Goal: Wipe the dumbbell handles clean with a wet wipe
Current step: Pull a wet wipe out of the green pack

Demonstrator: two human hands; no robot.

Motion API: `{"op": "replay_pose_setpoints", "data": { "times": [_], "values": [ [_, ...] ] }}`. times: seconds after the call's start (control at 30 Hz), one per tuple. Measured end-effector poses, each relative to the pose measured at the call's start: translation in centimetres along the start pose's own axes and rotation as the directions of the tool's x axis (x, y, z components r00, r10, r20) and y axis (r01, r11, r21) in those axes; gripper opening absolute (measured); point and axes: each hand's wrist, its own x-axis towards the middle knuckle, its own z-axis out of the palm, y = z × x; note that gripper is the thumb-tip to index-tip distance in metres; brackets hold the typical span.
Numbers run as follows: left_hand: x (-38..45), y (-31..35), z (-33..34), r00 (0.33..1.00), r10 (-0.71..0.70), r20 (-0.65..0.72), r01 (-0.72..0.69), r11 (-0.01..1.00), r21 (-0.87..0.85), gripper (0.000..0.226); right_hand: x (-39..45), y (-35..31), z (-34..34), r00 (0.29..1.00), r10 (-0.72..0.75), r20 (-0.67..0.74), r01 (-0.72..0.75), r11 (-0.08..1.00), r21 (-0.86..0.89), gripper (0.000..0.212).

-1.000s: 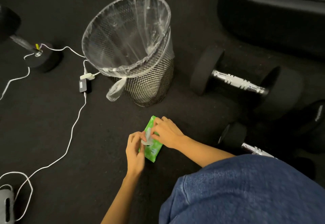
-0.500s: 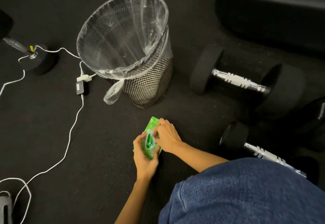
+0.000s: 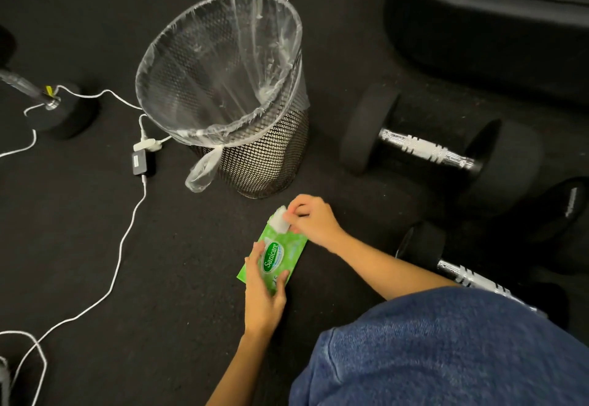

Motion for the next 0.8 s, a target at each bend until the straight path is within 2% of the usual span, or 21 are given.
{"op": "replay_pose_setpoints", "data": {
  "times": [0.1,0.2,0.27,0.33,0.43,0.57,0.63,0.73,0.8],
  "values": [
    [-0.5,-0.5,0.2,0.996,0.092,-0.01,-0.089,0.983,0.162,0.071,0.4,-1.4,-2.4,1.0,0.013,0.021,-0.016,0.991,0.133,0.013],
    [-0.3,-1.1,0.3,0.965,0.241,0.099,-0.261,0.887,0.381,0.061,0.6,-2.3,-4.9,0.999,0.013,0.05,-0.021,0.987,0.158,0.025],
    [0.1,-1.2,0.4,0.948,0.245,0.203,-0.315,0.817,0.484,0.064,0.5,-2.6,-6.5,0.997,0.019,0.077,-0.029,0.991,0.129,0.032],
    [0.5,-1.3,0.4,0.935,0.223,0.275,-0.342,0.771,0.537,0.066,0.1,-2.8,-8.0,0.995,0.019,0.098,-0.024,0.998,0.055,0.03],
    [0.7,-1.2,0.4,0.921,0.212,0.325,-0.368,0.745,0.557,0.058,-0.6,-3.6,-9.9,0.987,0.051,0.151,-0.047,0.998,-0.029,0.027],
    [0.9,-1.2,0.3,0.915,0.186,0.357,-0.372,0.729,0.574,0.061,-1.4,-5.5,-12.7,0.972,0.106,0.21,-0.092,0.993,-0.075,0.027],
    [1.0,-1.0,0.2,0.918,0.169,0.358,-0.359,0.737,0.573,0.061,-1.9,-6.8,-14.7,0.966,0.104,0.235,-0.065,0.984,-0.168,0.026],
    [1.2,0.9,0.4,0.938,0.162,0.307,-0.307,0.798,0.518,0.065,-3.0,-9.0,-18.1,0.955,0.098,0.281,-0.01,0.955,-0.297,0.024],
    [2.0,3.8,1.1,0.95,0.175,0.259,-0.269,0.878,0.395,0.061,-3.6,-10.1,-20.4,0.966,0.063,0.253,0.015,0.955,-0.295,0.024]
  ]
}}
